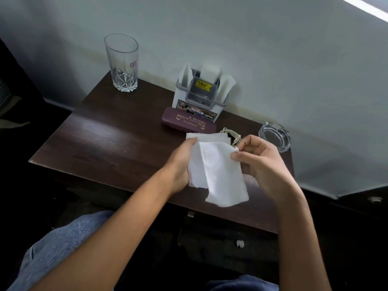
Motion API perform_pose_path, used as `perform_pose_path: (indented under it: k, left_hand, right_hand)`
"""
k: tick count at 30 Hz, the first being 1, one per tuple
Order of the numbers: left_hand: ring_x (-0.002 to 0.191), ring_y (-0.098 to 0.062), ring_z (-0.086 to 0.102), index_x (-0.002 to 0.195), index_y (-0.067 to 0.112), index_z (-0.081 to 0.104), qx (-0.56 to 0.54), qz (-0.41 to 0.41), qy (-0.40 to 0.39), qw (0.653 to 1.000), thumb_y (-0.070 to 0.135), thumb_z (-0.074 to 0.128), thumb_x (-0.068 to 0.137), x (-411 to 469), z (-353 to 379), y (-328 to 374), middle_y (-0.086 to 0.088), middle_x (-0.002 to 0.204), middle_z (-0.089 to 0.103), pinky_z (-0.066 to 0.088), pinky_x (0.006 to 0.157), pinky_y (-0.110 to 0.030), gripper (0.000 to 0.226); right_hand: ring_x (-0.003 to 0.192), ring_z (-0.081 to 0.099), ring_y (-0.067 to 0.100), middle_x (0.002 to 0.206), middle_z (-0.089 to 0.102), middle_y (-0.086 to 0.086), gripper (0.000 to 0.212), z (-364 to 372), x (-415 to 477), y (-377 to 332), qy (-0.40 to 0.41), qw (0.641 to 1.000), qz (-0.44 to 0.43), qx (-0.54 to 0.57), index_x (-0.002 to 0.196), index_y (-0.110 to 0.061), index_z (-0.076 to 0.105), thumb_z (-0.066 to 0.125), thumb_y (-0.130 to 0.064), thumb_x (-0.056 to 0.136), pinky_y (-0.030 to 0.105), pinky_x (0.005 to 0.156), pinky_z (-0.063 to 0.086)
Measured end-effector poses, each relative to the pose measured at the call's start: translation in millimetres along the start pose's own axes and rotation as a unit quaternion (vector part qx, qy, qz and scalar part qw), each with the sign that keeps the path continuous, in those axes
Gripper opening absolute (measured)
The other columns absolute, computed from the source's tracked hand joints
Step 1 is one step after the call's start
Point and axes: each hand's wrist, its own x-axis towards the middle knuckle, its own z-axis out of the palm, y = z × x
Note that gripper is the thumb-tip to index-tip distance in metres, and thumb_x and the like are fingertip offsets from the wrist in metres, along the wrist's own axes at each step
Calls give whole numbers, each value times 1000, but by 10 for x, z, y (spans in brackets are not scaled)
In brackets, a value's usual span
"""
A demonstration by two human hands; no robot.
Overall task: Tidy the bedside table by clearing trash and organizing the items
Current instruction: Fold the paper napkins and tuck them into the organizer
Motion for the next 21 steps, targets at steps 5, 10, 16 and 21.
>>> perform_pose_path:
  k: [5, 10, 16, 21]
  left_hand:
    - [96, -27, 65, 113, 14, 66, -28, 6, -72, 997, 48, 32, 96, -32, 88, -91, -12, 113, 69, 51, 83, -35, 51]
    - [95, -24, 67, 108, 17, 67, -41, 3, -116, 992, 52, 28, 97, -49, 63, -95, -9, 106, 71, 50, 87, -36, 54]
    - [94, -28, 64, 124, 3, 57, -1, 16, -110, 994, 14, 50, 92, -105, 106, -128, -18, 117, 65, 52, 84, -35, 35]
    - [82, -23, 64, 115, 5, 58, 30, 59, -84, 994, -1, 51, 90, -89, 114, -143, -11, 95, 67, 52, 78, -35, 27]
  right_hand:
    - [70, 52, 24, 63, 60, 4, 25, 42, 84, 101, 140, 988, -6, -65, 67, -14, 56, 64, 9, 75, 32, 61, 38]
    - [70, 53, 22, 75, 62, 10, 24, 55, 87, 94, 173, 982, -14, -72, 79, -13, 55, 60, 10, 75, 29, 57, 39]
    - [60, 51, 14, 66, 62, 1, 26, 98, 101, 124, 164, 979, -28, -119, 87, -15, 57, 63, 7, 74, 25, 57, 39]
    - [62, 57, 14, 72, 64, 3, 29, 116, 98, 117, 148, 979, -42, -137, 88, -20, 58, 64, 4, 75, 23, 55, 44]
